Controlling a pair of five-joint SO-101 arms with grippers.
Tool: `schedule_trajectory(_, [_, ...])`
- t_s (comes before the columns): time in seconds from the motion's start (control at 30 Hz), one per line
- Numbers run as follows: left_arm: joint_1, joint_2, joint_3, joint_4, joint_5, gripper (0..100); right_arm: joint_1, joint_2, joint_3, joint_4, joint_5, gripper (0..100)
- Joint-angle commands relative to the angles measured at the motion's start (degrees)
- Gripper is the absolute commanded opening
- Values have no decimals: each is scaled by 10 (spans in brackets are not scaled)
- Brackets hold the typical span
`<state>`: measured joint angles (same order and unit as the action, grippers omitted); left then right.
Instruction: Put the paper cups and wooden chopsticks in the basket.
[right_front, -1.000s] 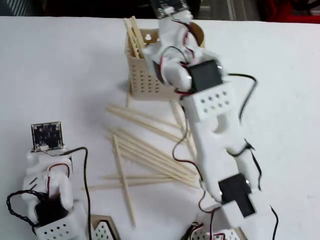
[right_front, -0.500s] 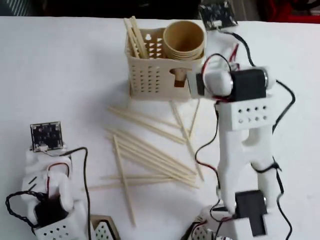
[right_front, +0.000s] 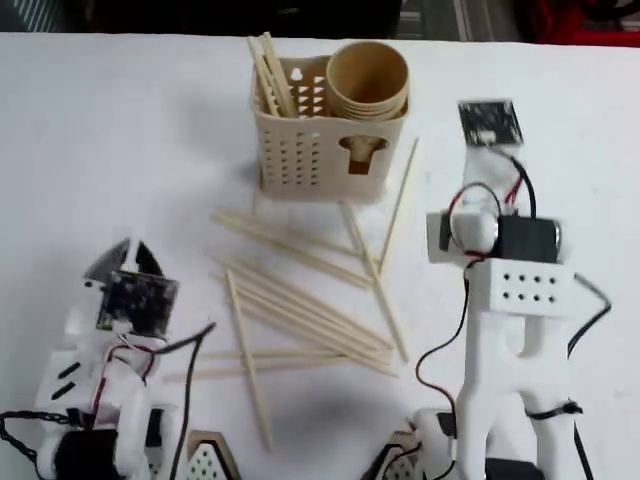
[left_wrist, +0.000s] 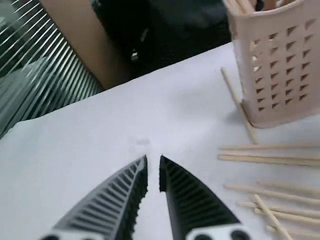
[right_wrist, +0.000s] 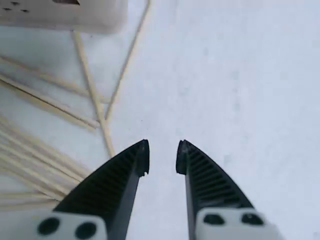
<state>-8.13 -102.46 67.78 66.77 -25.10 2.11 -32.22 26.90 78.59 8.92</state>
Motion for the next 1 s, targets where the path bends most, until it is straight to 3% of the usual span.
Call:
schedule_trajectory(0.0, [50,91,-58,7,-33,68,35,-26,98,-96,-2,101])
schedule_trajectory(0.3, [171,347,-205,66,-131,75,96,-22,217,-246,-95,101])
schedule_trajectory(0.47, [255,462,-219,62,-143,187,116,-22,228,-267,-137,101])
schedule_trajectory(0.67, [353,604,-219,10,-143,200,151,-22,228,-269,-140,101])
schedule_trajectory(0.97, [405,829,-277,-61,-144,199,152,-22,229,-269,-140,101])
